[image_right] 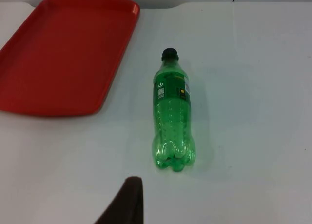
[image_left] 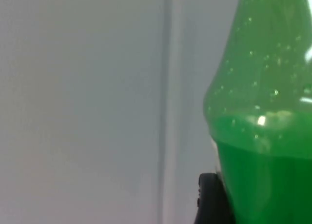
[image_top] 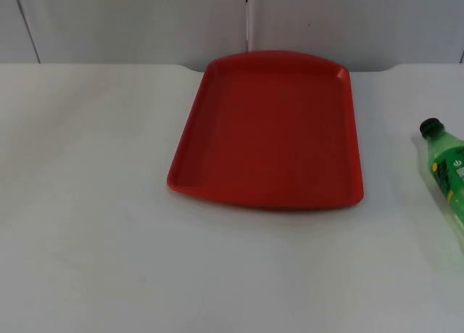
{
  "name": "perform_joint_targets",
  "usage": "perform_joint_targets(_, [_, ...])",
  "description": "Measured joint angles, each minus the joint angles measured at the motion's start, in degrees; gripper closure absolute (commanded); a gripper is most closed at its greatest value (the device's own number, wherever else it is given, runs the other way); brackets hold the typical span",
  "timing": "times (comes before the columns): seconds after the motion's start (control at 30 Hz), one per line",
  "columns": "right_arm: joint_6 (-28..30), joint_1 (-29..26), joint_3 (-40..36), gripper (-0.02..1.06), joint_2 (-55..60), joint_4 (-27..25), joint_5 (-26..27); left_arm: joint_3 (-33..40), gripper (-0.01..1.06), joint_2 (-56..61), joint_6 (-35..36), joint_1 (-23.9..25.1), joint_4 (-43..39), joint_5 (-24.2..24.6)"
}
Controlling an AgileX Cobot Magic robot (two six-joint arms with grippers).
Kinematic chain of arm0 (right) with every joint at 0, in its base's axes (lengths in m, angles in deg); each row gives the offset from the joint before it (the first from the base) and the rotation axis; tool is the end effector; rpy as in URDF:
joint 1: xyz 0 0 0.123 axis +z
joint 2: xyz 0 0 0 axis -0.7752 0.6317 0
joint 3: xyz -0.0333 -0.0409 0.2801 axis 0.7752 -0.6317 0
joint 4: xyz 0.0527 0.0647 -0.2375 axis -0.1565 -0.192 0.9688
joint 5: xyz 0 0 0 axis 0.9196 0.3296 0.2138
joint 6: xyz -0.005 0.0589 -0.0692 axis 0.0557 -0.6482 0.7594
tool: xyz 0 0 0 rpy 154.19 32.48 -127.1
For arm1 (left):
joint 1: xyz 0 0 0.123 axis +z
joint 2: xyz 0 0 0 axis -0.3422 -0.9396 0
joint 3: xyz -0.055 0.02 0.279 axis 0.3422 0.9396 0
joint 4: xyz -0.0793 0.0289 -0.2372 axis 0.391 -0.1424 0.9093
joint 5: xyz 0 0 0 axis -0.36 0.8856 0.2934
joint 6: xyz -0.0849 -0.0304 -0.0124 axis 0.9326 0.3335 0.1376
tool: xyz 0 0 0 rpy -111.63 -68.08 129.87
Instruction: Place the bottle upright on the tray.
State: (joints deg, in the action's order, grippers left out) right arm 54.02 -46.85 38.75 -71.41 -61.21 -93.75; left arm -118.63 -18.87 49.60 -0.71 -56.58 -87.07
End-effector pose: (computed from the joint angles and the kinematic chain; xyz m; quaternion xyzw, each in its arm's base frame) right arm -0.0077 0.0016 0.2802 -0.0338 0.8547 0.0291 0.5172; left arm 0.3461 -0.1387 0.3755 0.1418 0.6404 -0.1685 0.7358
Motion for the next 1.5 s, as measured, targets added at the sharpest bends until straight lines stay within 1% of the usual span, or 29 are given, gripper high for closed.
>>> perform_joint_targets(0.03, [0.0,0.0,0.0,0.02,0.0,0.0,0.0,0.0,1.05,0.0,0.0,0.0,0.0,0.0])
perform_joint_targets(0.07, [0.0,0.0,0.0,0.02,0.0,0.0,0.0,0.0,1.05,-1.2,3.8,0.0,-5.6,-3.4])
perform_joint_targets(0.1, [0.0,0.0,0.0,0.02,0.0,0.0,0.0,0.0,1.05,-2.3,5.4,0.0,-8.4,-4.9])
perform_joint_targets(0.17, [0.0,0.0,0.0,0.02,0.0,0.0,0.0,0.0,1.05,-4.9,6.9,0.0,-11.0,-7.9])
perform_joint_targets(0.2, [0.0,0.0,0.0,0.02,0.0,0.0,0.0,0.0,1.05,-6.2,7.2,0.0,-11.2,-9.3])
perform_joint_targets(0.23, [0.0,0.0,0.0,0.02,0.0,0.0,0.0,0.0,1.05,-6.2,7.2,0.0,-11.2,-9.3])
perform_joint_targets(0.27, [0.0,0.0,0.0,0.02,0.0,0.0,0.0,0.0,1.05,-7.9,7.6,0.2,-11.3,-10.8])
perform_joint_targets(0.37, [0.0,0.0,0.0,0.02,0.0,0.0,0.0,0.0,1.05,-13.6,7.4,1.3,-11.5,-17.9])
perform_joint_targets(0.4, [0.0,0.0,0.0,0.02,0.0,0.0,0.0,0.0,1.05,-13.6,7.4,1.3,-11.5,-17.9])
perform_joint_targets(0.5, [0.0,0.0,0.0,0.02,0.0,0.0,0.0,-0.3,1.05,-20.3,4.7,2.9,-11.7,-27.7])
perform_joint_targets(0.53, [0.0,0.0,0.0,0.02,0.0,0.0,0.0,-0.8,1.05,-22.7,3.6,3.4,-11.7,-29.9])
perform_joint_targets(0.57, [0.0,0.0,0.0,0.02,0.0,0.0,0.0,-0.8,1.05,-22.7,3.6,3.4,-11.7,-29.9])
perform_joint_targets(0.63, [0.0,0.0,0.0,0.02,0.0,0.0,0.0,-2.5,1.05,-28.2,2.5,4.4,-11.7,-34.3])
perform_joint_targets(0.73, [0.0,0.0,0.0,0.02,0.0,0.0,0.0,-3.9,1.05,-31.3,2.2,4.7,-11.7,-35.0])
perform_joint_targets(0.87, [0.0,0.0,0.0,0.02,0.0,0.0,0.0,-9.4,1.05,-38.9,1.6,4.7,-11.7,-36.6])
perform_joint_targets(0.9, [0.0,0.0,0.0,0.02,0.0,0.0,0.0,-9.4,1.05,-38.9,1.6,4.7,-11.7,-36.6])
perform_joint_targets(1.0, [0.0,0.0,0.0,0.02,0.0,0.0,0.0,-14.2,1.05,-43.5,2.3,4.7,-13.2,-38.4])
perform_joint_targets(1.03, [0.0,0.0,0.0,0.02,0.0,0.0,0.0,-14.2,1.05,-43.5,2.3,4.7,-13.2,-38.4])
perform_joint_targets(1.07, [0.0,0.0,0.0,0.02,0.0,0.0,0.0,-17.0,1.05,-45.8,2.8,4.7,-13.7,-38.8])
perform_joint_targets(1.17, [0.0,0.0,0.0,0.02,0.0,0.0,0.0,-21.8,1.05,-50.3,4.1,4.7,-14.1,-39.0])
perform_joint_targets(1.2, [0.0,0.0,0.0,0.02,0.0,0.0,0.0,-21.8,1.05,-50.3,4.1,4.7,-14.1,-39.0])
perform_joint_targets(1.3, [0.0,0.0,0.0,0.02,0.0,0.0,0.0,-26.2,1.05,-54.4,4.7,4.7,-14.1,-39.0])
perform_joint_targets(1.5, [0.0,0.0,0.0,0.02,0.0,0.0,0.0,-31.6,1.05,-60.5,5.8,4.7,-14.2,-39.0])
